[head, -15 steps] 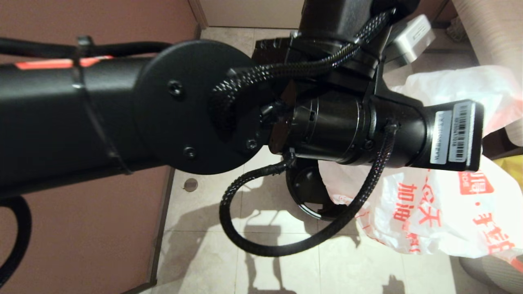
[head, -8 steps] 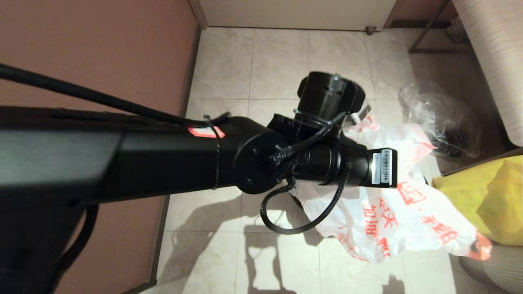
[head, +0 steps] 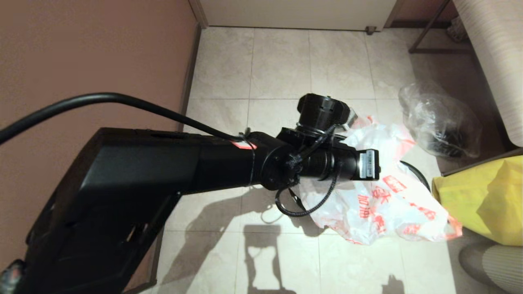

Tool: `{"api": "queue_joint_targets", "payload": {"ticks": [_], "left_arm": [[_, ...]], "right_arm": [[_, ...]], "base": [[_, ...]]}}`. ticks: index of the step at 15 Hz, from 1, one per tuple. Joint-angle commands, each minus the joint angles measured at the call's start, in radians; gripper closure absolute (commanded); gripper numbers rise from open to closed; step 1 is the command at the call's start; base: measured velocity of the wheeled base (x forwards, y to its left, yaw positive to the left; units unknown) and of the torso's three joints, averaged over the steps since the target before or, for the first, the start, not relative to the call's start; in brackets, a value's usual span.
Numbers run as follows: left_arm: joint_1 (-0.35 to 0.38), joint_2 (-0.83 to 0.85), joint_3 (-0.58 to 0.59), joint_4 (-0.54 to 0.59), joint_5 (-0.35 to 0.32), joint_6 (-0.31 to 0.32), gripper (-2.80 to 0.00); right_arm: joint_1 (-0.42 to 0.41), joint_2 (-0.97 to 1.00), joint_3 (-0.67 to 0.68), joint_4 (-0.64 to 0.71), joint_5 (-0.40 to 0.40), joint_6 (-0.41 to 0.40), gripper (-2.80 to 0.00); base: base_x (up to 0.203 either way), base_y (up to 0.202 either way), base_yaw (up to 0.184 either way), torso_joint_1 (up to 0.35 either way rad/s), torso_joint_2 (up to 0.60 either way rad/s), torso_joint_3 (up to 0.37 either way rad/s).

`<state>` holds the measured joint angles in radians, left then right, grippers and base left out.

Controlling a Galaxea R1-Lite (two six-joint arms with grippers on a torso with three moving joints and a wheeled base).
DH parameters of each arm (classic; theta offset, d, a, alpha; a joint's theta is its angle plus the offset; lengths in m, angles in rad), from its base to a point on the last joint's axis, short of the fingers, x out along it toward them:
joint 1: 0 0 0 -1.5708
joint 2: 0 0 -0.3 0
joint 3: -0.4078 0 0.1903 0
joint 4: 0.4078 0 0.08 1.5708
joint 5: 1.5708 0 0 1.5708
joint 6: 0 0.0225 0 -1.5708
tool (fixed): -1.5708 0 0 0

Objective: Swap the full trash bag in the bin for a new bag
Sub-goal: Put the new garbage bag on the trash can

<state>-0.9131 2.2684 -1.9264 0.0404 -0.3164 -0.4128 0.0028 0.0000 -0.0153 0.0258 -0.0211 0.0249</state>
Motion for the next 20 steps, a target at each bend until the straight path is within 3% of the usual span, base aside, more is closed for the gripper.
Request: {"api": "queue_joint_targets", "payload": {"ticks": [1,4,9,12,14,17,20], "left_arm": [[-0.033,0.056,-0.019,0.003,0.002,0.000,0.00],[-0.022,0.045,-0.020,-0.011,0.023,0.061,0.00],[0.101,0.014,-0.020,-0.017,0.036,0.126,0.00],[0.111,-0.009,0.005,-0.007,0.076,0.123,0.00],[0.104,-0.085,0.088,0.001,0.086,0.124,0.00],[0.075,-0.178,0.193,0.087,0.191,0.115,0.00],[0.079,-0.216,0.247,0.093,0.236,0.112,0.00]], "right_arm": [[0.000,0.002,0.000,0.000,0.000,0.001,0.00],[0.000,0.002,0.000,0.000,0.000,0.000,0.00],[0.000,0.002,0.000,0.000,0.000,0.000,0.00],[0.000,0.002,0.000,0.000,0.000,0.000,0.00],[0.000,0.002,0.000,0.000,0.000,0.000,0.00],[0.000,0.002,0.000,0.000,0.000,0.001,0.00],[0.000,0.002,0.000,0.000,0.000,0.000,0.00]], "base": [[0.000,0.000,0.000,0.000,0.00,0.000],[0.000,0.000,0.000,0.000,0.00,0.000],[0.000,0.000,0.000,0.000,0.00,0.000],[0.000,0.000,0.000,0.000,0.00,0.000],[0.000,0.000,0.000,0.000,0.00,0.000],[0.000,0.000,0.000,0.000,0.00,0.000],[0.000,0.000,0.000,0.000,0.00,0.000]]}}
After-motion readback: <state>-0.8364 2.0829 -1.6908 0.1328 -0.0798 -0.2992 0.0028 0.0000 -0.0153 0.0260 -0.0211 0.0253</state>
